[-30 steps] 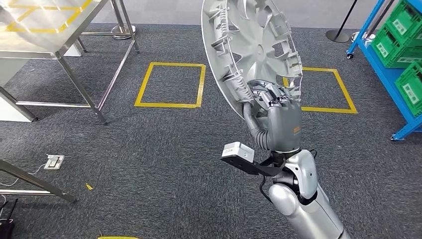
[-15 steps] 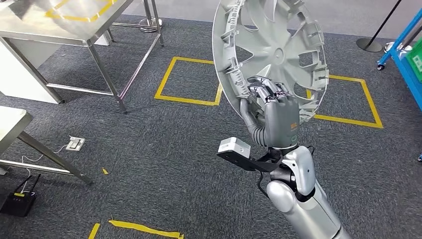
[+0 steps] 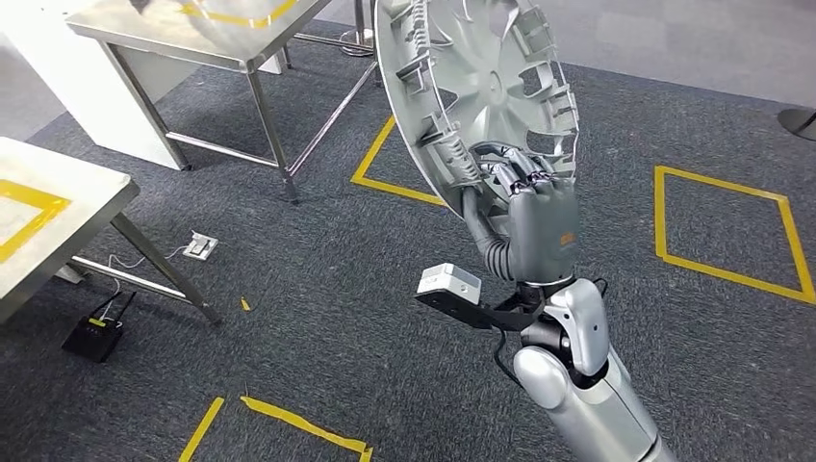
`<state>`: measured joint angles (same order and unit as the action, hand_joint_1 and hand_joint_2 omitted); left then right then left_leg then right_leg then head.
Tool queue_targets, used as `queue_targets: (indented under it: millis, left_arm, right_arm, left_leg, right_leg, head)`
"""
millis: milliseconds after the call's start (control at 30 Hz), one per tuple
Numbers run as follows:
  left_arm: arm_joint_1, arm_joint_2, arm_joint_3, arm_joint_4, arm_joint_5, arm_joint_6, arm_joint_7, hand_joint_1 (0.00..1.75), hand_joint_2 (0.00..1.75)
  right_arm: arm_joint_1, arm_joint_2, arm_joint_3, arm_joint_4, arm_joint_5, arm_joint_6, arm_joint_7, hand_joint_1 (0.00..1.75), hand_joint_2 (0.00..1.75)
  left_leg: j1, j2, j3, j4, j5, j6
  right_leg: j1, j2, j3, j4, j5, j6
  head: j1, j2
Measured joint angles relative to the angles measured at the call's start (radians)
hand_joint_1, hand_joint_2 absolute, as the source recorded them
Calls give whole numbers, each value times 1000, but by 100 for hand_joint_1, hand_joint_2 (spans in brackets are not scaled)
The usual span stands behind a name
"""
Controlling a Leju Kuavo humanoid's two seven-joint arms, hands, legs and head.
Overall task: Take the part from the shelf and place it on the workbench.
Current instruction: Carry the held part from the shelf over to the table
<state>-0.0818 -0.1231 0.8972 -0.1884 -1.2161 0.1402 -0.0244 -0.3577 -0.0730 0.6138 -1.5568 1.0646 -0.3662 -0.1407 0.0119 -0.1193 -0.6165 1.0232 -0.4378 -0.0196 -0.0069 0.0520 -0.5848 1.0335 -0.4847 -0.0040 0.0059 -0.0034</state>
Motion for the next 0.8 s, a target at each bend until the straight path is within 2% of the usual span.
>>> queue_targets:
  millis: [33,100,167,200,233,267,300,333,367,400,433,467,533,567,600,667,733,767,800]
  left_arm:
    - [3,2,0,0,1,1,0,0,175]
    - [6,3,0,0,1,5,0,0,175]
    - [4,3,0,0,1,6,3,0,175]
    - [3,3,0,0,1,7,6,0,175]
    - [3,3,0,0,1,7,9,0,175]
    - [4,3,0,0,1,8,12,0,175]
    - [5,3,0,0,1,8,14,0,175]
    - [6,4,0,0,1,9,16,0,175]
    - [5,4,0,0,0,9,16,0,175]
    - [4,5,0,0,-2,9,17,0,175]
    - [3,5,0,0,-4,9,17,0,175]
    - [2,4,0,0,-5,10,18,0,175]
    - [2,4,0,0,-9,12,20,0,175]
    - [2,4,0,0,-12,14,21,0,175]
    - [0,3,0,0,-14,16,23,0,175]
    - [-5,3,0,-1,-16,18,24,0,175]
    - [-9,4,0,-1,-17,18,25,0,175]
    - [-9,4,0,-1,-17,18,25,0,175]
    - [-8,4,0,-1,-17,18,26,0,175]
  right_arm:
    - [-2,5,0,0,1,2,0,175,175]
    - [-6,15,0,0,2,4,-1,175,175]
    - [-9,19,0,1,3,4,-2,175,175]
    - [-10,20,0,3,2,4,-4,175,175]
    - [-10,20,0,5,2,5,-6,175,175]
    - [-10,21,0,8,1,5,-8,175,175]
    - [-10,22,0,12,0,5,-11,175,175]
    - [-10,23,0,16,-2,5,-13,175,175]
    - [-11,24,0,19,-4,4,-15,175,175]
    - [-14,25,0,22,-6,4,-16,175,175]
    - [-17,26,0,25,-7,3,-17,175,175]
    - [-20,27,0,27,-9,3,-18,175,175]
    - [-27,29,0,30,-12,1,-18,175,175]
    - [-29,30,0,31,-13,0,-18,175,175]
    - [-31,30,1,31,-14,0,-18,175,175]
    - [-32,31,1,33,-14,-1,-18,175,175]
    - [-31,30,1,38,-13,-2,-18,175,175]
    - [-31,30,1,40,-13,-2,-18,175,175]
    - [-31,30,1,41,-13,-2,-18,175,175]
  left_leg:
    - [1,0,-3,-1,1,-6]
    - [-2,37,-21,32,-20,-14]
    - [-4,90,-72,142,-79,-18]
    - [-3,101,-104,210,-109,-21]
    - [-2,106,-128,262,-126,-24]
    - [-1,108,-136,281,-126,-26]
    - [-1,112,-123,258,-106,-27]
    - [0,121,-91,199,-75,-28]
    - [-1,141,-53,124,-47,-27]
    - [-3,156,-19,60,-25,-23]
    - [-4,166,2,21,-14,-16]
    - [-7,168,9,5,-13,-9]
    - [-7,149,8,5,-10,6]
    - [-6,141,8,3,-8,13]
    - [-3,132,9,1,-6,19]
    - [1,115,9,-1,-4,28]
    - [1,93,6,1,-3,31]
    - [1,81,5,2,-3,31]
    - [1,69,5,4,-2,30]
  right_leg:
    - [-1,-10,1,-4,3,-6]
    - [-5,-32,5,-13,10,-22]
    - [-4,-56,7,-16,11,-31]
    - [-3,-68,7,-16,10,-33]
    - [-2,-81,7,-16,9,-34]
    - [-2,-93,7,-16,8,-34]
    - [-2,-104,8,-15,6,-32]
    - [-2,-114,10,-14,4,-30]
    - [-1,-123,11,-12,1,-26]
    - [1,-130,12,-9,-2,-21]
    - [4,-137,12,-6,-5,-16]
    - [7,-143,13,-5,-6,-11]
    - [8,-155,15,-6,-8,-1]
    - [6,-148,15,-1,-15,5]
    - [4,-131,8,19,-30,11]
    - [-1,-82,-38,123,-86,20]
    - [-2,-60,-103,256,-137,22]
    - [-2,-58,-119,284,-138,22]
    - [-2,-56,-117,273,-119,19]
  head:
    - [0,0]
    - [-4,0]
    - [-9,0]
    - [-10,0]
    - [-10,0]
    - [-10,0]
    - [-10,0]
    - [-10,0]
    - [-10,0]
    - [-10,0]
    - [-9,0]
    - [-7,0]
    - [-5,0]
    - [-5,0]
    - [-4,0]
    - [-1,0]
    - [0,0]
    - [0,0]
    - [0,0]
